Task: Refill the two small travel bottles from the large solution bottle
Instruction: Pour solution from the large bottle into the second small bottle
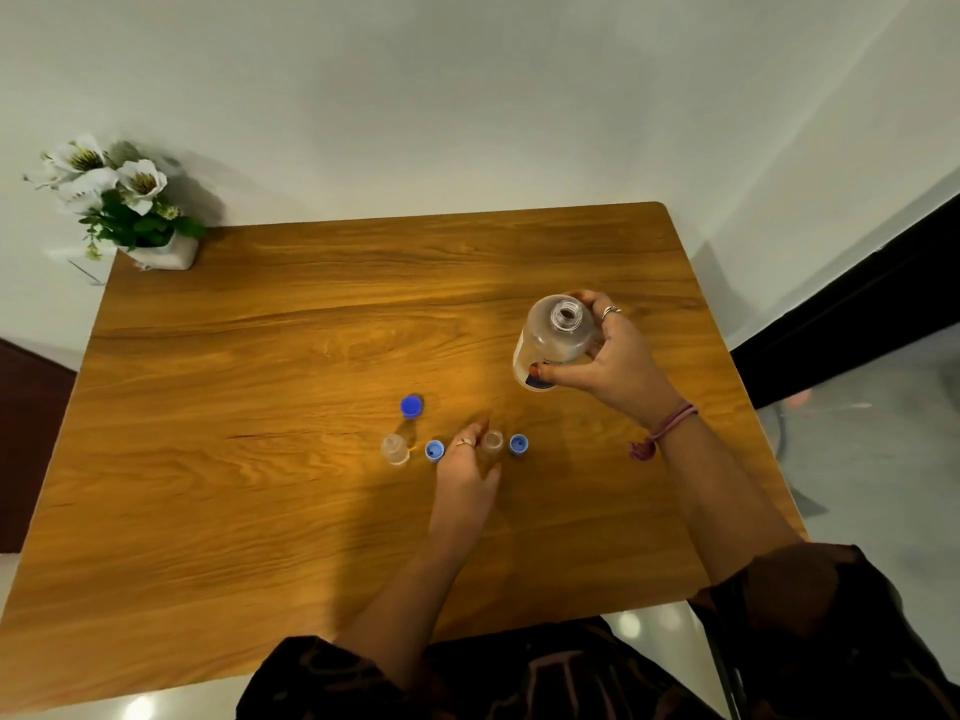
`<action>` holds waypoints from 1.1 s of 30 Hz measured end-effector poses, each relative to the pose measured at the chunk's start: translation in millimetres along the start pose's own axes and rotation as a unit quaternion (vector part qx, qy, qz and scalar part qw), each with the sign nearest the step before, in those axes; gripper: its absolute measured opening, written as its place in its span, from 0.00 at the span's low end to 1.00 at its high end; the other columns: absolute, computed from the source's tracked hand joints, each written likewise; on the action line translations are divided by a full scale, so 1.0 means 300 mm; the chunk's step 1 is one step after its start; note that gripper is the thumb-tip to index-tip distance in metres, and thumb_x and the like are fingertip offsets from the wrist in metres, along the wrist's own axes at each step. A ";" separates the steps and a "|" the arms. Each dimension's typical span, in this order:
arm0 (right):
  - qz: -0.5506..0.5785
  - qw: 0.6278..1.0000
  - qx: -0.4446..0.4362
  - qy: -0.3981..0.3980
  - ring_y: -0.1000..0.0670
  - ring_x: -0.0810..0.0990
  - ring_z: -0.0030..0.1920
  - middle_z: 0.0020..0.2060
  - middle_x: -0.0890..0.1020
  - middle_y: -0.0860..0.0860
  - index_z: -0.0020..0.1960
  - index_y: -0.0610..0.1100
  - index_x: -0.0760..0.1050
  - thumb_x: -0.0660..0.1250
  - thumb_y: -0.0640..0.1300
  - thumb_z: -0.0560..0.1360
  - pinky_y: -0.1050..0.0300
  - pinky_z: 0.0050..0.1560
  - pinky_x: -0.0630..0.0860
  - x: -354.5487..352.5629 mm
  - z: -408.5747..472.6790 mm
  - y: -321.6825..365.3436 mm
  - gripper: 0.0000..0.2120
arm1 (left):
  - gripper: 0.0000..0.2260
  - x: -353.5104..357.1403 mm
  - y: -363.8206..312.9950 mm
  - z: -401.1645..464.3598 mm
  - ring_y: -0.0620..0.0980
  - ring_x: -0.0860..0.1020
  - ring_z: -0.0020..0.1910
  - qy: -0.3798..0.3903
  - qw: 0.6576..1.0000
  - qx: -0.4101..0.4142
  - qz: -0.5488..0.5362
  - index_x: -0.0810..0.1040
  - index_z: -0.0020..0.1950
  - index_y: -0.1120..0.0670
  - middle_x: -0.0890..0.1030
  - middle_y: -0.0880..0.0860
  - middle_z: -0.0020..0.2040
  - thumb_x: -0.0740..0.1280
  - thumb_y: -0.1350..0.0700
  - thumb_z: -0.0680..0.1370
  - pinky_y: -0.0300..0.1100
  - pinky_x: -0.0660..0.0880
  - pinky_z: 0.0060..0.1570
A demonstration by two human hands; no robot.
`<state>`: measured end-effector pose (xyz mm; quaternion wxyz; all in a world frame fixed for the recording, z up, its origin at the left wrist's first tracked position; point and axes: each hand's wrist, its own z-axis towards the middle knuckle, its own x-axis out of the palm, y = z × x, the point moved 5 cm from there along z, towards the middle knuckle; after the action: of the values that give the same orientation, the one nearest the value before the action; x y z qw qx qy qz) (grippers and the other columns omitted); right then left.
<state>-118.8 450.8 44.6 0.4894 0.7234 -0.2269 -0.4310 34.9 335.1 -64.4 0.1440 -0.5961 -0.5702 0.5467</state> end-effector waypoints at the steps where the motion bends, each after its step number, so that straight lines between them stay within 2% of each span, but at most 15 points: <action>1: -0.002 1.000 0.000 0.003 0.53 0.76 0.60 0.60 0.76 0.50 0.66 0.45 0.65 0.81 0.41 0.59 0.59 0.60 0.75 -0.005 -0.002 0.000 0.40 | 0.25 0.002 -0.001 -0.001 0.49 0.70 0.69 -0.010 1.000 0.003 0.007 0.67 0.71 0.56 0.73 0.53 0.69 0.68 0.64 0.76 0.44 0.67 0.69; 7: -0.006 1.000 -0.005 0.007 0.51 0.75 0.61 0.61 0.74 0.49 0.68 0.44 0.64 0.81 0.46 0.57 0.56 0.60 0.75 -0.027 -0.006 0.003 0.44 | 0.20 -0.004 -0.028 -0.013 0.47 0.75 0.62 -0.048 0.999 0.023 -0.001 0.73 0.67 0.55 0.78 0.52 0.62 0.70 0.56 0.75 0.42 0.73 0.63; 10: -0.008 1.000 -0.011 0.006 0.51 0.74 0.61 0.61 0.74 0.50 0.68 0.44 0.64 0.81 0.44 0.58 0.57 0.60 0.75 -0.040 -0.014 0.035 0.43 | 0.20 -0.039 -0.082 -0.022 0.46 0.77 0.58 -0.069 0.996 0.053 -0.018 0.75 0.64 0.54 0.79 0.50 0.59 0.72 0.53 0.73 0.39 0.74 0.58; 12: -0.015 1.000 -0.024 -0.003 0.51 0.75 0.61 0.61 0.75 0.50 0.68 0.45 0.65 0.81 0.44 0.59 0.57 0.60 0.75 -0.056 -0.014 0.076 0.42 | 0.19 -0.090 -0.148 -0.029 0.45 0.77 0.56 -0.081 0.993 0.067 -0.055 0.77 0.61 0.54 0.79 0.49 0.56 0.74 0.53 0.71 0.38 0.74 0.55; 16: -0.017 0.998 -0.066 -0.014 0.51 0.75 0.60 0.60 0.76 0.51 0.67 0.47 0.66 0.80 0.46 0.60 0.58 0.58 0.76 -0.094 -0.002 0.219 0.40 | 0.15 -0.259 -0.360 -0.066 0.36 0.79 0.45 -0.092 0.967 0.126 -0.200 0.79 0.55 0.51 0.79 0.47 0.46 0.75 0.60 0.70 0.30 0.75 0.46; 18: -0.022 0.995 -0.099 -0.014 0.49 0.76 0.60 0.61 0.76 0.51 0.68 0.48 0.66 0.79 0.46 0.61 0.60 0.55 0.77 -0.109 0.002 0.318 0.39 | 0.16 -0.345 -0.460 -0.078 0.40 0.82 0.48 -0.096 0.952 0.146 -0.253 0.79 0.55 0.51 0.83 0.49 0.49 0.75 0.61 0.70 0.34 0.78 0.49; 21: -0.055 0.986 -0.153 -0.028 0.53 0.74 0.56 0.59 0.74 0.53 0.68 0.47 0.66 0.79 0.43 0.62 0.77 0.45 0.72 -0.137 0.004 0.486 0.38 | 0.18 -0.480 -0.587 -0.088 0.45 0.83 0.50 -0.120 0.928 0.176 -0.305 0.78 0.58 0.56 0.85 0.52 0.50 0.75 0.63 0.69 0.37 0.80 0.48; 22: -0.065 0.983 -0.166 -0.037 0.54 0.73 0.56 0.59 0.74 0.54 0.68 0.48 0.66 0.79 0.42 0.62 0.80 0.43 0.70 -0.146 0.006 0.532 0.38 | 0.18 -0.517 -0.621 -0.093 0.46 0.83 0.49 -0.126 0.923 0.184 -0.312 0.78 0.58 0.57 0.85 0.52 0.50 0.75 0.63 0.69 0.37 0.80 0.48; 25: -0.084 0.970 -0.223 -0.055 0.53 0.74 0.57 0.58 0.75 0.54 0.66 0.51 0.69 0.80 0.42 0.61 0.78 0.45 0.71 -0.163 0.025 0.672 0.37 | 0.19 -0.626 -0.712 -0.106 0.46 0.84 0.48 -0.139 0.909 0.213 -0.331 0.79 0.58 0.58 0.85 0.54 0.49 0.76 0.65 0.68 0.36 0.79 0.45; 30: -0.150 0.947 -0.280 -0.052 0.53 0.76 0.54 0.56 0.75 0.56 0.63 0.57 0.70 0.80 0.47 0.58 0.62 0.51 0.77 -0.174 0.052 0.875 0.36 | 0.18 -0.753 -0.813 -0.141 0.43 0.84 0.47 -0.162 0.897 0.250 -0.328 0.81 0.56 0.55 0.86 0.50 0.48 0.77 0.62 0.67 0.34 0.79 0.44; 33: -0.201 0.926 -0.316 -0.058 0.56 0.76 0.51 0.53 0.75 0.58 0.62 0.58 0.71 0.79 0.48 0.58 0.71 0.46 0.72 -0.175 0.050 0.970 0.35 | 0.17 -0.802 -0.845 -0.158 0.42 0.84 0.46 -0.167 0.893 0.259 -0.328 0.81 0.55 0.55 0.86 0.50 0.47 0.77 0.62 0.67 0.39 0.81 0.47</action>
<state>-132.1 360.9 326.5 0.5814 0.5358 0.0430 -0.6108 0.8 233.1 271.5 0.3668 -0.2168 -0.5871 0.6883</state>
